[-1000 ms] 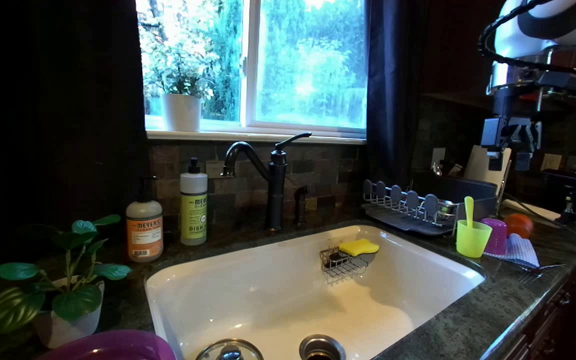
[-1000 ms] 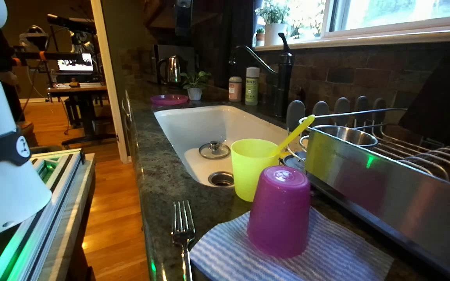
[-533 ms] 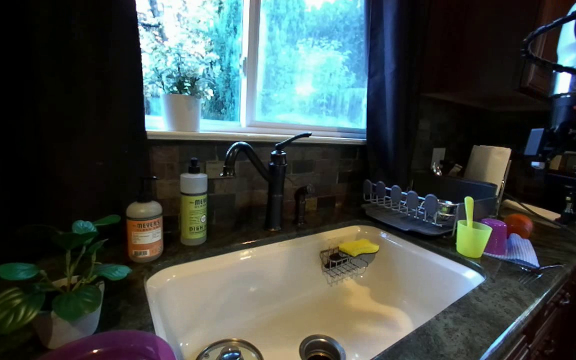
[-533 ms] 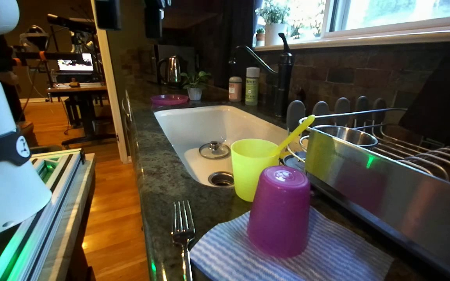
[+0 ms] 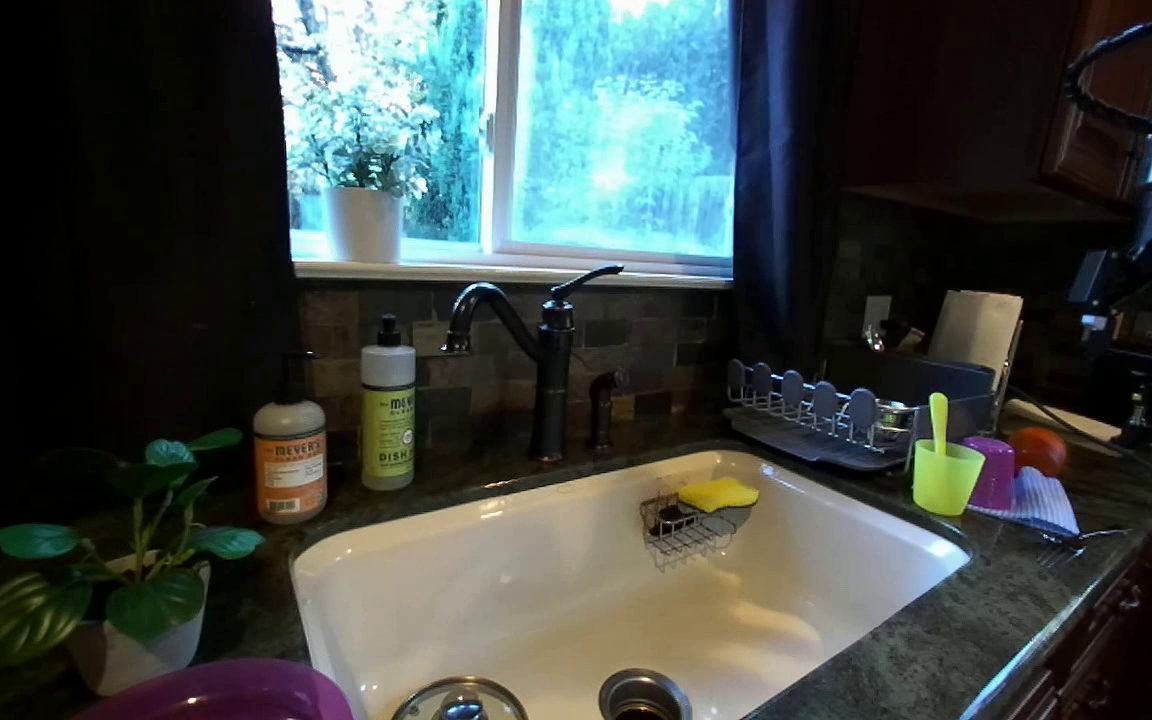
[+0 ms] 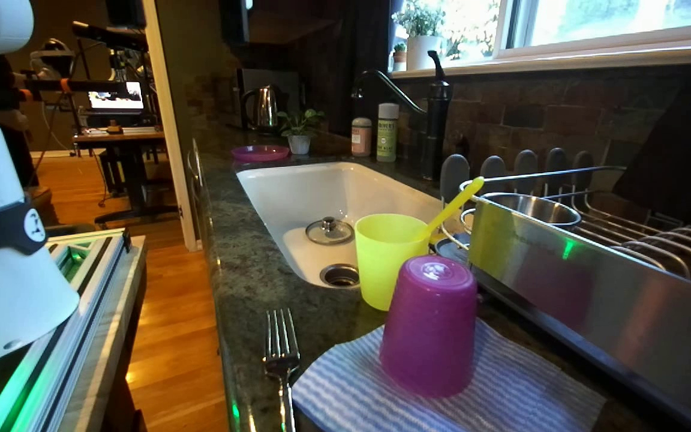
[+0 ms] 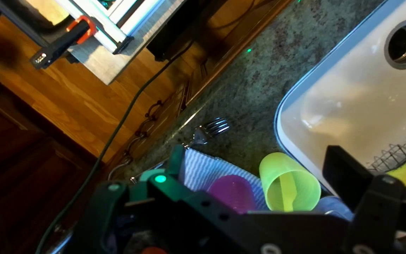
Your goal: Pick up the fork on the counter and put it on the pink plate
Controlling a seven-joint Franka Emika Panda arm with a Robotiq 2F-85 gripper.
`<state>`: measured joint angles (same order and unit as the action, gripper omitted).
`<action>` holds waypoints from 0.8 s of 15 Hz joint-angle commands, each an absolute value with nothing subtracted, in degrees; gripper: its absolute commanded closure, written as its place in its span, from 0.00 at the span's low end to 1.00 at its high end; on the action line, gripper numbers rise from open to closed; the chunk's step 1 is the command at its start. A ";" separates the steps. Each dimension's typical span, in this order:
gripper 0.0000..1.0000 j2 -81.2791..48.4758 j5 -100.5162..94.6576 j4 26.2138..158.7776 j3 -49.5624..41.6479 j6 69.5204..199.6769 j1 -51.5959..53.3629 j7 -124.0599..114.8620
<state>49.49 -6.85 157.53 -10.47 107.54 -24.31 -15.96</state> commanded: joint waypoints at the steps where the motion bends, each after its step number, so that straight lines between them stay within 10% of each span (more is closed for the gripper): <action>1: 0.00 41.92 -5.96 157.54 -16.07 112.85 -28.05 -16.93; 12: 0.00 22.32 -7.69 157.79 -17.53 134.37 -34.67 -21.13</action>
<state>28.20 -6.88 157.85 -20.06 129.44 -33.75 -17.46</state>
